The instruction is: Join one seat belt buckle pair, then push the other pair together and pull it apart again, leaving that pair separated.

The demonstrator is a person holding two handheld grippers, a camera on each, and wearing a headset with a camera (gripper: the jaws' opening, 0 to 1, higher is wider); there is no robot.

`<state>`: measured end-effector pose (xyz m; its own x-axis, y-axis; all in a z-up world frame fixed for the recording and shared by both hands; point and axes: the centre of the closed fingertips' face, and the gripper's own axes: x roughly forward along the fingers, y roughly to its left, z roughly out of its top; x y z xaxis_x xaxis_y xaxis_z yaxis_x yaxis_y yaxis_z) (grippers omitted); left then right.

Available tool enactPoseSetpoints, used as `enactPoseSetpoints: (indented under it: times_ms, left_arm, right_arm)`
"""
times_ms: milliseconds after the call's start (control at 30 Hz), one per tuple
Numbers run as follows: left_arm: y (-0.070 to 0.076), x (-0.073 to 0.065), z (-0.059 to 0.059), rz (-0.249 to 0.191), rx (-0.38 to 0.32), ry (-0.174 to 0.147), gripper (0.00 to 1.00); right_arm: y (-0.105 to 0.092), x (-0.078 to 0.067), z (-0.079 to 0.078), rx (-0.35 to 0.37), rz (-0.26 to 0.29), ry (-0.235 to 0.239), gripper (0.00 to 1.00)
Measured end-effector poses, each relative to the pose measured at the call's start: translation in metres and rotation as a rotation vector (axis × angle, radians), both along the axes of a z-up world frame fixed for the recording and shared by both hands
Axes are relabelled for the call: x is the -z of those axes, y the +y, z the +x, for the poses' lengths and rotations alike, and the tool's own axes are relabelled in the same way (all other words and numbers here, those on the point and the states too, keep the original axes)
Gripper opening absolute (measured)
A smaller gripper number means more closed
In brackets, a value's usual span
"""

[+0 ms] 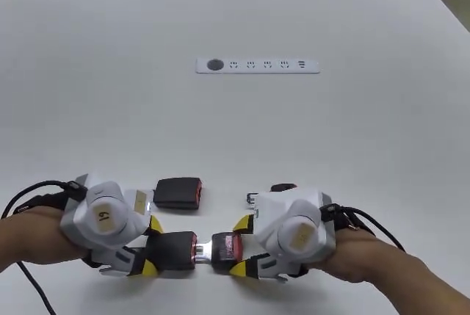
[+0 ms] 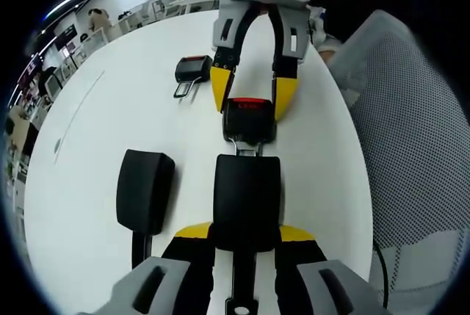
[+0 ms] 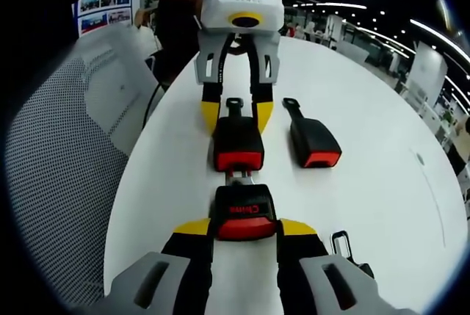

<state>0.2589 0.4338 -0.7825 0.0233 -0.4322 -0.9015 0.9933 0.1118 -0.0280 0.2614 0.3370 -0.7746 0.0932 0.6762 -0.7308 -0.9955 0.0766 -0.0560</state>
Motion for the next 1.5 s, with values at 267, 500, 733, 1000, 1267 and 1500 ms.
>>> enactPoseSetpoints:
  times_ms: [267,500,733,1000,1267,1500]
  left_arm:
    - [-0.001,0.000,0.000,0.001,0.000,0.000,0.32]
    - [-0.001,0.000,0.000,-0.007,-0.003,0.003,0.32]
    - [-0.001,0.001,0.001,-0.006,0.002,0.001,0.31]
    - [-0.001,0.001,0.001,-0.004,0.006,0.000,0.31]
    - [-0.002,0.001,0.001,0.004,0.018,-0.001,0.31]
    - [0.001,0.002,0.000,0.014,0.014,0.005,0.31]
  right_arm:
    - [0.002,0.000,0.001,0.023,0.022,0.002,0.28]
    - [0.004,0.001,0.001,0.024,0.009,0.003,0.28]
    - [0.006,0.001,0.000,0.026,0.000,0.010,0.28]
    - [0.016,0.001,-0.003,0.032,0.004,0.013,0.28]
    - [0.018,0.001,0.001,0.064,0.013,0.038,0.28]
    - [0.017,0.001,0.003,0.068,0.001,0.026,0.28]
